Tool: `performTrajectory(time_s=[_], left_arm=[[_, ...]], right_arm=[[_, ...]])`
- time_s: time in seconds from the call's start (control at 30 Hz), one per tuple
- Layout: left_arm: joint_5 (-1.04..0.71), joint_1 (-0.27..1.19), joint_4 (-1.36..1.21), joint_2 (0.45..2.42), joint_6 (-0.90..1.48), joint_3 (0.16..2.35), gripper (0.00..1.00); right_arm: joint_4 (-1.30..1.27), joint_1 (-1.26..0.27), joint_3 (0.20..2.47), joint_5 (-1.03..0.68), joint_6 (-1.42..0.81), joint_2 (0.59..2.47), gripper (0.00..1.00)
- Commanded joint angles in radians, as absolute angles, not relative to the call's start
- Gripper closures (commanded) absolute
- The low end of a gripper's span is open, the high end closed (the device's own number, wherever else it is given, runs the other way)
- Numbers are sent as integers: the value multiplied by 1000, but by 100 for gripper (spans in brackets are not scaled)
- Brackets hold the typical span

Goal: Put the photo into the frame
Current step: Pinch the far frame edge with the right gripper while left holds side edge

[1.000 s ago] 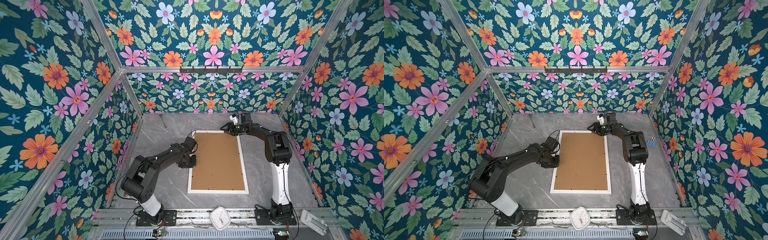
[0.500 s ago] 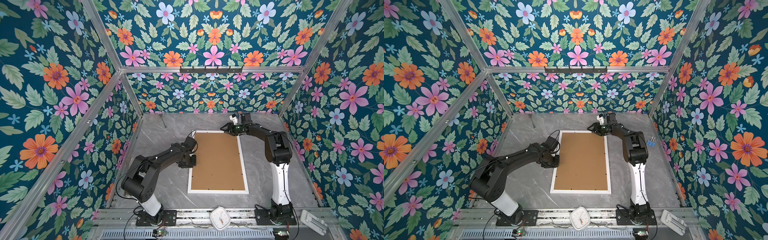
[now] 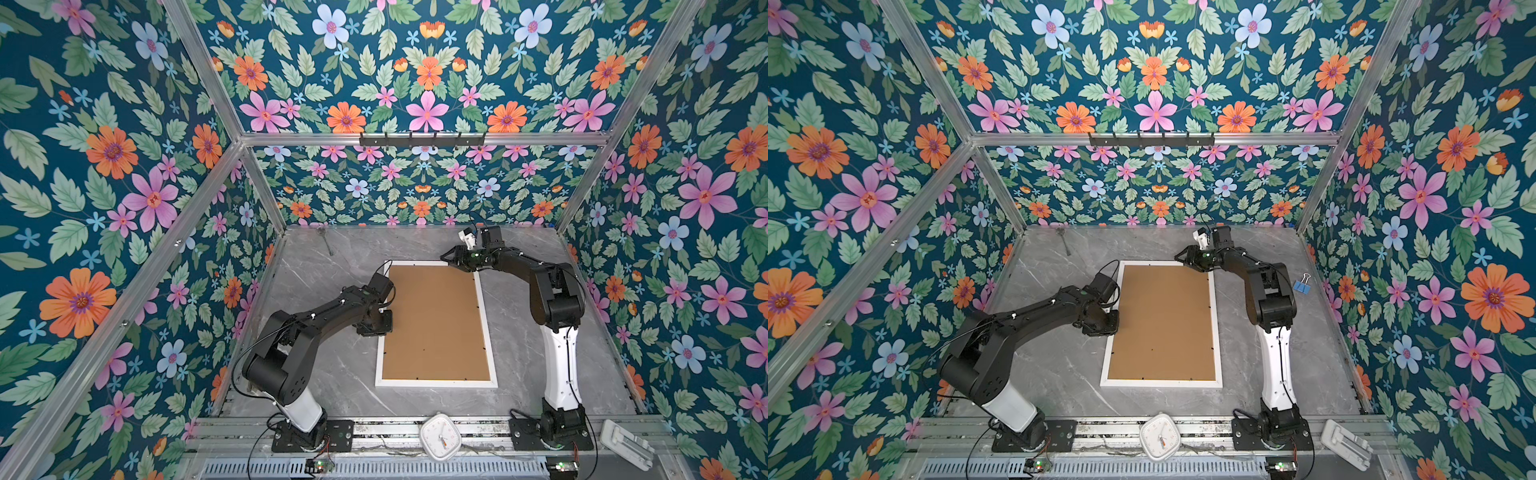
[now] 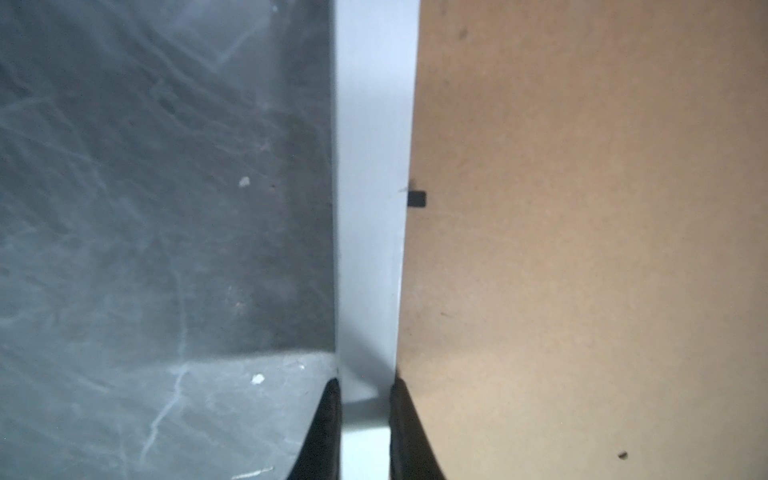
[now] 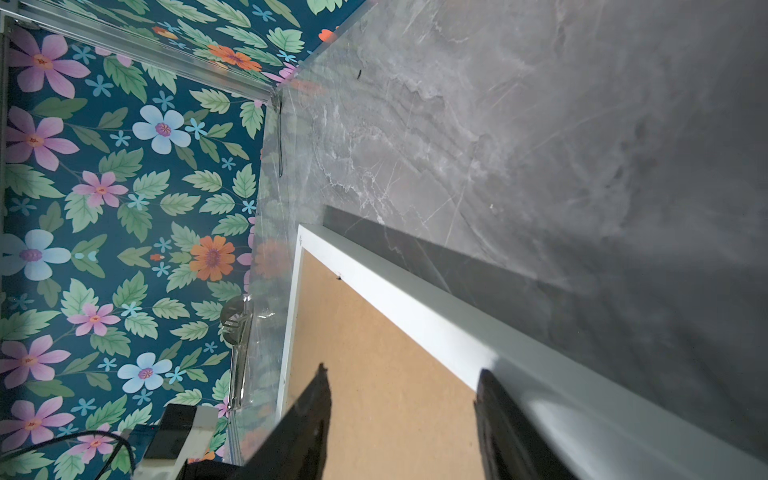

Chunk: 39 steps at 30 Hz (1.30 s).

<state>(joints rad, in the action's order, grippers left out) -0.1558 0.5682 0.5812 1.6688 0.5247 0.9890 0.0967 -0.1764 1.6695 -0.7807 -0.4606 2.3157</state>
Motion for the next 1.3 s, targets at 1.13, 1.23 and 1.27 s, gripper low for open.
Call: performTrajectory(time_s=[1.13,1.23,1.27], left_arm=[[-187,571,535,1697,550,975,92],[-187,571,535,1696,549,975,92],[-187,571,535,1697,549,975,92]], right_arm=[[399,-199,1629,-668,-436,2322,44],[403,-201,1629,-660,-434,2321,44],[406,-201,1628,-657,-434,2321,44]])
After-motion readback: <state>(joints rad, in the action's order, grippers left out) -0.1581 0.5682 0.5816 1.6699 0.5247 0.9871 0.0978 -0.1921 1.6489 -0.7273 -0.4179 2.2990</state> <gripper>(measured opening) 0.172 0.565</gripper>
